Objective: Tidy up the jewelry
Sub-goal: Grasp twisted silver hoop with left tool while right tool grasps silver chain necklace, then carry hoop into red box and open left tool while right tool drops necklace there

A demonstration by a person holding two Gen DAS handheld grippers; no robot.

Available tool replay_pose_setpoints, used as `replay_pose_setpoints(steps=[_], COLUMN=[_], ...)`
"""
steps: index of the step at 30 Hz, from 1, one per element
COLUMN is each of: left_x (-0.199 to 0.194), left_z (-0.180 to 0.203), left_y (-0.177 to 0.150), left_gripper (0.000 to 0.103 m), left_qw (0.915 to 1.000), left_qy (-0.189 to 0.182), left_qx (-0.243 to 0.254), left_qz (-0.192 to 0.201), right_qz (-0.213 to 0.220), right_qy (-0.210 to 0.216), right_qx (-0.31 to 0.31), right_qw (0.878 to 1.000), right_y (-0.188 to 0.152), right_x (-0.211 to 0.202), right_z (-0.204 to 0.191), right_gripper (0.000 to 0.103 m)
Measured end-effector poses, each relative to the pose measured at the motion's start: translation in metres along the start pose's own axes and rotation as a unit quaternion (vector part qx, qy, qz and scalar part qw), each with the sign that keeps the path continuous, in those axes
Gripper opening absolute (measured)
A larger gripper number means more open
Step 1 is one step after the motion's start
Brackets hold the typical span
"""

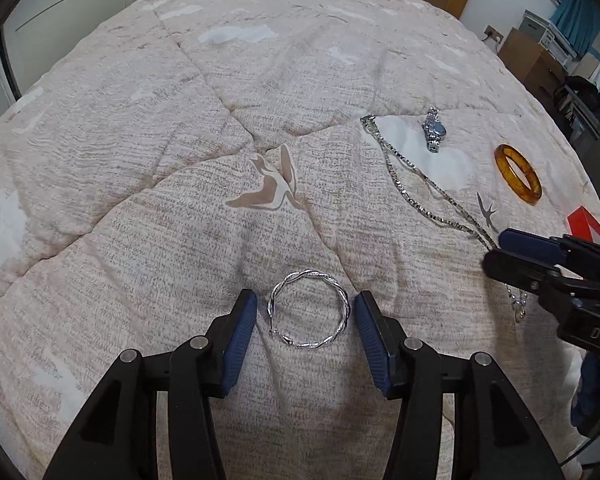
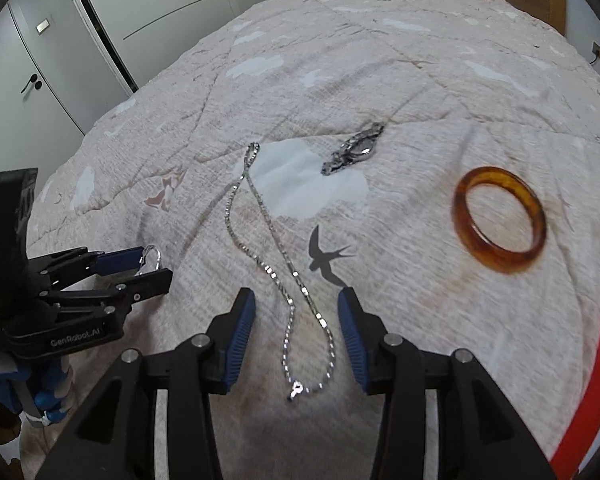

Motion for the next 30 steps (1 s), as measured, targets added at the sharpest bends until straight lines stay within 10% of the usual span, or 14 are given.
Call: replay_pose_setpoints(steps=[7,12,30], left_x=[-0.003,-0.006,-0.106], left_z=[0.001,0.008,0.051], left_y=[-0.003,-0.007,-0.042], left_gripper=[0.043,0.039,0.039], left_qw=[1.0,1.0,0.9979], left_qy=[0.002,0.0,-0.027], left_qx=[0.007,0.01,0.037], left_qz=[0.005,0.002,0.047], right_qz=[-0.011,-0.033,0.054], right_qy=[-0.006,0.006,0.032], right_qx=[-0.012,-0.01,0.01], right_qw=[1.0,0.999,0.998], right_y=[-0.002,-0.019,-0.07], right_x=[0.015,0.016,-0.129], right_z=[-0.004,-0.007,-0.048], right_gripper=[0.041,0.004,0.003])
Point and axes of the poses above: each gripper's, at about its wrist camera, not at the fingertips, and x roughly the way its jaws point, z to its right, y to its top, the point moved 10 cm from there along x, roughly the way its jaws point, and after that the axes turned 6 degrees about x, right-handed, at the moved point
